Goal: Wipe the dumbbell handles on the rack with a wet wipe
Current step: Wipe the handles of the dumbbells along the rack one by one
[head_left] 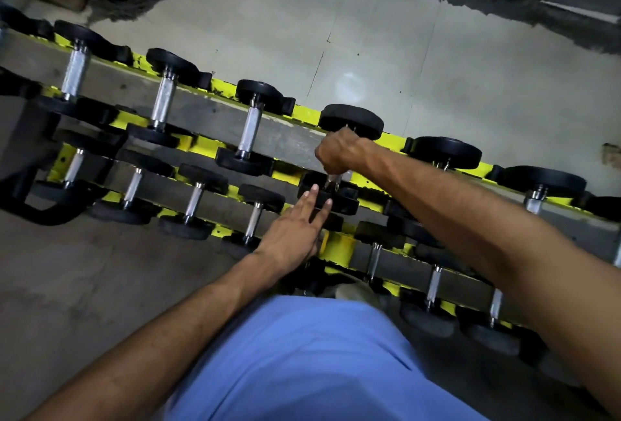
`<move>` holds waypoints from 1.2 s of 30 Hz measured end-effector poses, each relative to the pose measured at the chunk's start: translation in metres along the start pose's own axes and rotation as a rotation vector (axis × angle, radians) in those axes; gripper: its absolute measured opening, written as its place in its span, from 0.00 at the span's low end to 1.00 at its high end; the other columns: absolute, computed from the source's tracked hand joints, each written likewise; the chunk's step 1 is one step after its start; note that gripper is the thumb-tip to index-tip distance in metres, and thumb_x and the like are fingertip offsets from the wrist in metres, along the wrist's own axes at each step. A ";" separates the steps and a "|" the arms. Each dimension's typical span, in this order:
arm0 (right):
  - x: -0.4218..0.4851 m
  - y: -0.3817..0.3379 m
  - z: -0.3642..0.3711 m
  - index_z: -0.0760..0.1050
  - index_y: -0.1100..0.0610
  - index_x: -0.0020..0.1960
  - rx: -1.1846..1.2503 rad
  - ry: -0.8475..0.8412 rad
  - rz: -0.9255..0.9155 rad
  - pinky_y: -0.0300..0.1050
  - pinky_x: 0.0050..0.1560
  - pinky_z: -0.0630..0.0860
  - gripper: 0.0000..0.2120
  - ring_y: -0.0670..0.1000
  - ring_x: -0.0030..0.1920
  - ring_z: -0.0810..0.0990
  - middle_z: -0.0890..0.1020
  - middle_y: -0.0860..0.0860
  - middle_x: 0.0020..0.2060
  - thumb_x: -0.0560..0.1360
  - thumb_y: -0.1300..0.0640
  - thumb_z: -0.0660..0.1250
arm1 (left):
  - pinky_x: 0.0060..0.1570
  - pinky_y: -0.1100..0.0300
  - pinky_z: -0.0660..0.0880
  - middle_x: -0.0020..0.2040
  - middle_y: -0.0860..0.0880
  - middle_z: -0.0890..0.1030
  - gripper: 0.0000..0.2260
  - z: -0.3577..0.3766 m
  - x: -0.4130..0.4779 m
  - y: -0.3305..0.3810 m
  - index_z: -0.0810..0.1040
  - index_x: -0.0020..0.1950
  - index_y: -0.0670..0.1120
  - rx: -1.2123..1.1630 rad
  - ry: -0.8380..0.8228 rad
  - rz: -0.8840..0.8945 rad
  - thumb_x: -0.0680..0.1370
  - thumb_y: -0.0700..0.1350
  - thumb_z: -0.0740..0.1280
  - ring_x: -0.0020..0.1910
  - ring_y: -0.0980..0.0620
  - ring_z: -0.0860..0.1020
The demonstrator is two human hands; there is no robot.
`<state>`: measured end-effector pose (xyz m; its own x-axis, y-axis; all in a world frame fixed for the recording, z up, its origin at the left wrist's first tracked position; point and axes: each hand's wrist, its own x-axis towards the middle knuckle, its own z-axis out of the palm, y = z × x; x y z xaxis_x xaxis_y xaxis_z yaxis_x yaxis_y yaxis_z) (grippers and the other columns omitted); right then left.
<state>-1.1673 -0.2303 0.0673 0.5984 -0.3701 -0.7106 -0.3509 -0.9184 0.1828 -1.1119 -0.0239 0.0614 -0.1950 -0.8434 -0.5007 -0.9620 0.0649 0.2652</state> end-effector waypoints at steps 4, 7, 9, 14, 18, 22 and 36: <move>0.008 -0.021 0.004 0.78 0.55 0.56 0.195 -0.267 -0.046 0.51 0.49 0.74 0.09 0.56 0.50 0.78 0.79 0.51 0.52 0.78 0.57 0.62 | 0.81 0.44 0.58 0.84 0.34 0.38 0.35 0.001 0.002 0.006 0.46 0.86 0.45 -0.027 0.030 -0.012 0.83 0.46 0.61 0.85 0.38 0.47; 0.009 -0.020 0.001 0.78 0.56 0.59 0.248 -0.249 -0.065 0.56 0.58 0.76 0.11 0.57 0.52 0.77 0.77 0.53 0.52 0.80 0.59 0.62 | 0.81 0.44 0.57 0.84 0.33 0.40 0.34 0.001 0.003 0.005 0.47 0.86 0.44 -0.033 0.039 -0.026 0.84 0.47 0.59 0.85 0.38 0.48; 0.006 -0.018 0.010 0.80 0.57 0.58 0.245 -0.135 -0.086 0.60 0.59 0.76 0.11 0.59 0.54 0.80 0.80 0.55 0.52 0.78 0.58 0.63 | 0.81 0.44 0.57 0.84 0.34 0.38 0.34 0.002 0.001 0.006 0.45 0.86 0.45 -0.026 0.020 -0.037 0.85 0.47 0.59 0.85 0.39 0.47; -0.014 -0.012 0.058 0.80 0.54 0.52 0.378 0.393 -0.149 0.51 0.39 0.72 0.07 0.56 0.57 0.73 0.76 0.53 0.45 0.78 0.56 0.64 | 0.81 0.45 0.58 0.84 0.35 0.37 0.35 0.006 0.002 0.005 0.44 0.86 0.45 -0.036 0.033 -0.045 0.85 0.45 0.60 0.85 0.39 0.45; -0.023 -0.026 0.105 0.76 0.54 0.46 0.815 0.612 0.074 0.49 0.39 0.73 0.03 0.58 0.49 0.78 0.78 0.54 0.45 0.73 0.60 0.68 | 0.81 0.45 0.58 0.83 0.35 0.36 0.35 0.007 0.003 0.005 0.44 0.86 0.45 -0.035 0.026 -0.043 0.84 0.44 0.60 0.85 0.40 0.45; -0.022 -0.039 0.132 0.77 0.57 0.43 1.502 0.567 0.488 0.44 0.42 0.73 0.06 0.52 0.40 0.79 0.83 0.51 0.39 0.70 0.67 0.71 | 0.81 0.46 0.60 0.84 0.35 0.37 0.33 0.002 0.003 0.010 0.45 0.86 0.45 -0.057 0.045 -0.065 0.85 0.45 0.58 0.85 0.40 0.47; -0.021 -0.026 0.134 0.79 0.61 0.46 2.375 0.362 0.446 0.43 0.40 0.83 0.08 0.52 0.35 0.81 0.82 0.56 0.38 0.75 0.72 0.69 | 0.79 0.47 0.62 0.84 0.36 0.36 0.36 0.005 -0.001 0.010 0.43 0.86 0.45 0.008 0.015 -0.073 0.84 0.46 0.61 0.85 0.41 0.46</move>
<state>-1.2672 -0.1802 -0.0133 0.2525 -0.6447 -0.7215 -0.1474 0.7113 -0.6872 -1.1225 -0.0200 0.0609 -0.1218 -0.8541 -0.5057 -0.9751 0.0078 0.2218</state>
